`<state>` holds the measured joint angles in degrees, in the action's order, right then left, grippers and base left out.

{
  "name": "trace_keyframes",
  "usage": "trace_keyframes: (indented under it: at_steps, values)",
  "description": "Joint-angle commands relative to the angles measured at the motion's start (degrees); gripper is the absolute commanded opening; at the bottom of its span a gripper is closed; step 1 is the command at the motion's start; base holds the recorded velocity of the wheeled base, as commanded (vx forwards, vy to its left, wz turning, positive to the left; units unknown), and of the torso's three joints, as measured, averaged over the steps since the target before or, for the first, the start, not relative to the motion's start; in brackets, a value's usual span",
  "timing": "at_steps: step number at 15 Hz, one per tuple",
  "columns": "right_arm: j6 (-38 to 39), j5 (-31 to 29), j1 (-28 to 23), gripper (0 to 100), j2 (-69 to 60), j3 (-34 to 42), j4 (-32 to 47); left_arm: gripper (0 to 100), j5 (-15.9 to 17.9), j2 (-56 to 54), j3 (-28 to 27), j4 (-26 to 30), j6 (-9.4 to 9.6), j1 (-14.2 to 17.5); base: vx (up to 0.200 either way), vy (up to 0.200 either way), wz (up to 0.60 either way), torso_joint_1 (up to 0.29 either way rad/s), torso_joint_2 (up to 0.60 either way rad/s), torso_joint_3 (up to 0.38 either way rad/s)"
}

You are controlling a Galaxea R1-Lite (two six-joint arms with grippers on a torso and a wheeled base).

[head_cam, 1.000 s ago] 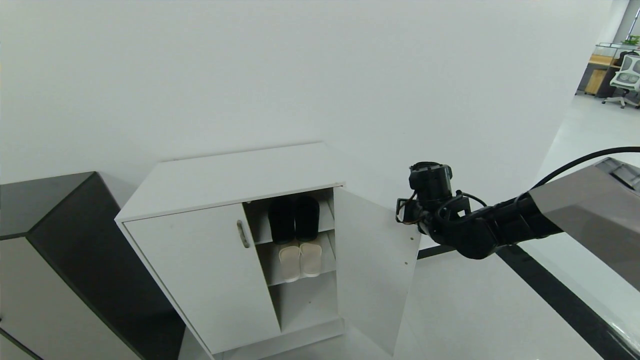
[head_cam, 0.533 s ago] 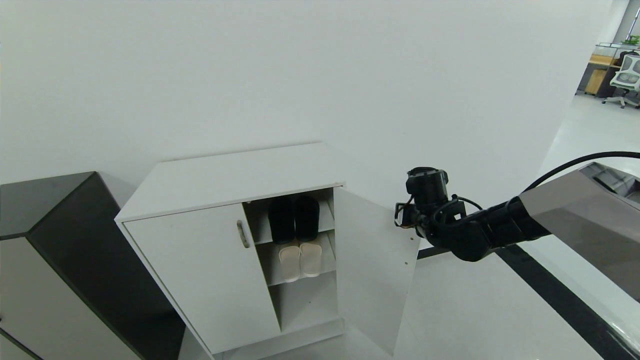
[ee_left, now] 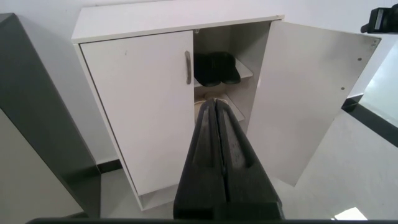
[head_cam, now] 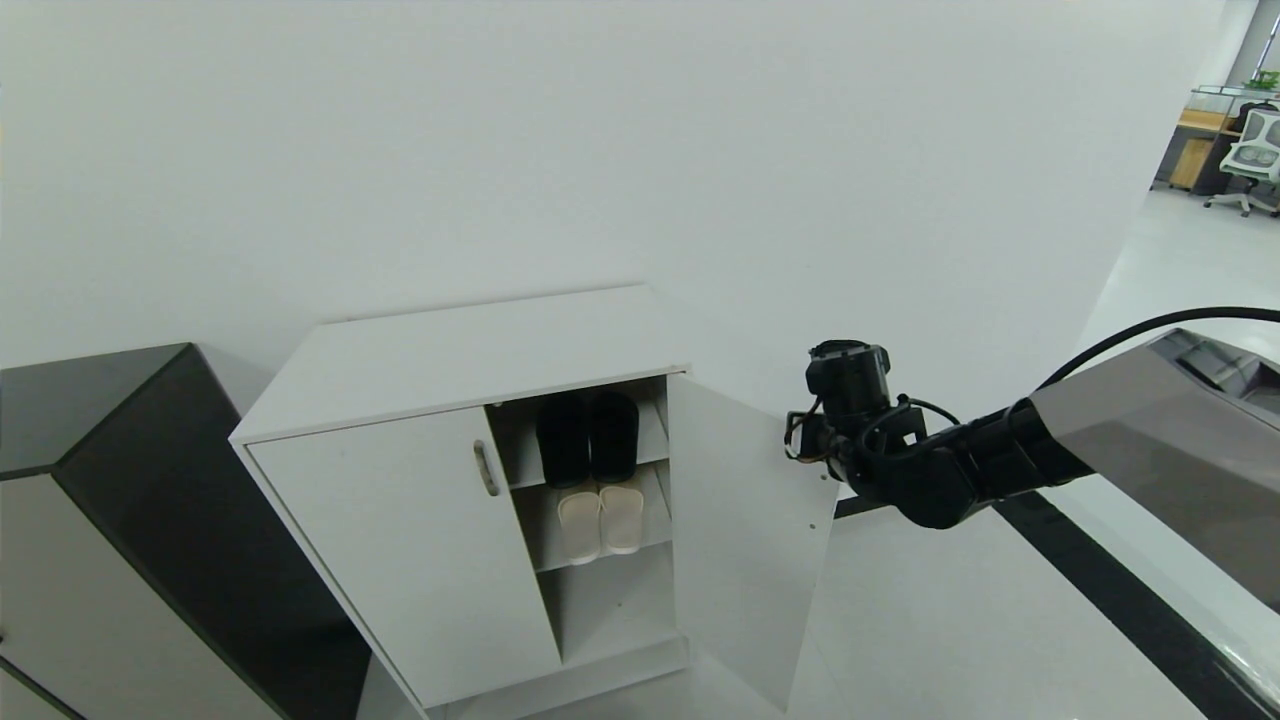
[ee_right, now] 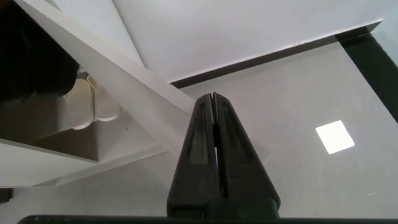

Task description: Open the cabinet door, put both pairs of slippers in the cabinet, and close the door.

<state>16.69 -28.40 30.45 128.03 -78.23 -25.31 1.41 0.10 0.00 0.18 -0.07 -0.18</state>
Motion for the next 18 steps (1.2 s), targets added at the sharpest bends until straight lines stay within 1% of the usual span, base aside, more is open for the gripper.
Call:
trace_keyframes:
  at_steps: [1, 4, 8, 10, 11, 15, 18]
  values:
    - [0.0, 0.0, 0.7, 0, -0.4, 0.5, 0.0, 0, 0.0, 0.1, 0.0, 0.0, -0.01, 0.0, 0.0, 0.0, 0.0, 0.0, 0.0, 0.0]
    - [0.0, 0.0, 2.2, 0, -1.4, 1.8, 0.2, 0, 0.0, 0.1, 0.0, 0.0, -0.01, 0.0, 0.0, 0.0, 0.0, 0.0, 0.0, 0.0]
    - [0.1, -0.1, 9.0, 0, -6.3, 6.3, 0.0, 0, 0.1, 0.1, 0.0, 0.0, -0.01, 0.0, 0.0, 0.0, 0.0, 0.0, 0.0, 0.0]
    - [0.0, -0.7, 10.6, 0, -7.8, 7.2, -0.1, 0, 0.1, 0.1, 0.0, 0.0, -0.01, 0.0, 0.0, 0.0, 0.0, 0.0, 0.0, 0.0]
    - [-0.1, -1.4, 10.2, 0, -7.8, 7.1, -0.2, 0, 0.0, 0.1, 0.0, 0.0, -0.01, 0.0, 0.0, 0.0, 0.0, 0.0, 0.0, 0.0]
    - [-0.3, -1.4, 5.8, 0, -4.6, 6.0, -0.9, 0, 0.0, 0.1, 0.0, 0.0, -0.01, 0.0, 0.0, 0.0, 0.0, 0.0, 0.0, 0.0]
    - [-0.3, -1.4, 5.3, 0, -2.7, 5.5, -0.9, 0, 0.0, 0.0, 0.0, 0.0, -0.1, 0.0, 0.0, 0.0, 0.0, 0.0, 0.0, 0.0]
